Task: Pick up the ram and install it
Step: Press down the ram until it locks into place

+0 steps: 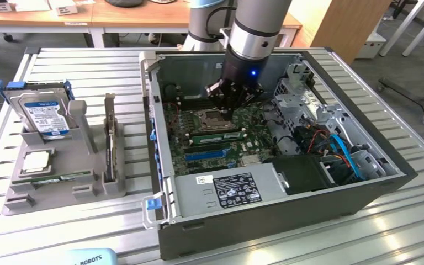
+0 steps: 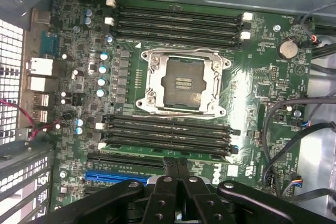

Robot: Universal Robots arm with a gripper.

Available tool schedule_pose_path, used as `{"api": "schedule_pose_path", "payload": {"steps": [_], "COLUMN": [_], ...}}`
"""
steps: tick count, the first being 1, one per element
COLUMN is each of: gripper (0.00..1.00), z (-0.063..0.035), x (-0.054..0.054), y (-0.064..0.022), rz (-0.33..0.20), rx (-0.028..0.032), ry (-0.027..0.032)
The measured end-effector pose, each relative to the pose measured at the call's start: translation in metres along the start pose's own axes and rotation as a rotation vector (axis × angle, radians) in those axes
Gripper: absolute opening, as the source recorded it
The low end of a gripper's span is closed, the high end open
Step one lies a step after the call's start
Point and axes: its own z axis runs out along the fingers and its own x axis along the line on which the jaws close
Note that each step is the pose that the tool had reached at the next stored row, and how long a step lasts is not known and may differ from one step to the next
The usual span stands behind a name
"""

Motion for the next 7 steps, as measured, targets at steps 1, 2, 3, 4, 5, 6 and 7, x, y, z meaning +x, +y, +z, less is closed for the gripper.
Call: {"api": "schedule_pose_path", "payload": {"steps": [1,2,3,4,5,6,7], "gripper": [0.1,0.1,0.1,0.1,0.1,0.1,0.1], "z": [0.0,0.0,0.0,0.0,0.0,0.0,-0.0001], "x": [0.0,0.0,0.0,0.0,0.0,0.0,0.0], "y": [0.0,0.0,0.0,0.0,0.0,0.0,0.0], "rz": [0.0,0.0,0.0,0.0,0.0,0.0,0.0], "rx": [0.0001,0.0001,0.0001,0.0001,0.0001,0.0001,0.0002], "ry": [0.0,0.0,0.0001,0.0001,0.0,0.0,0.0]}}
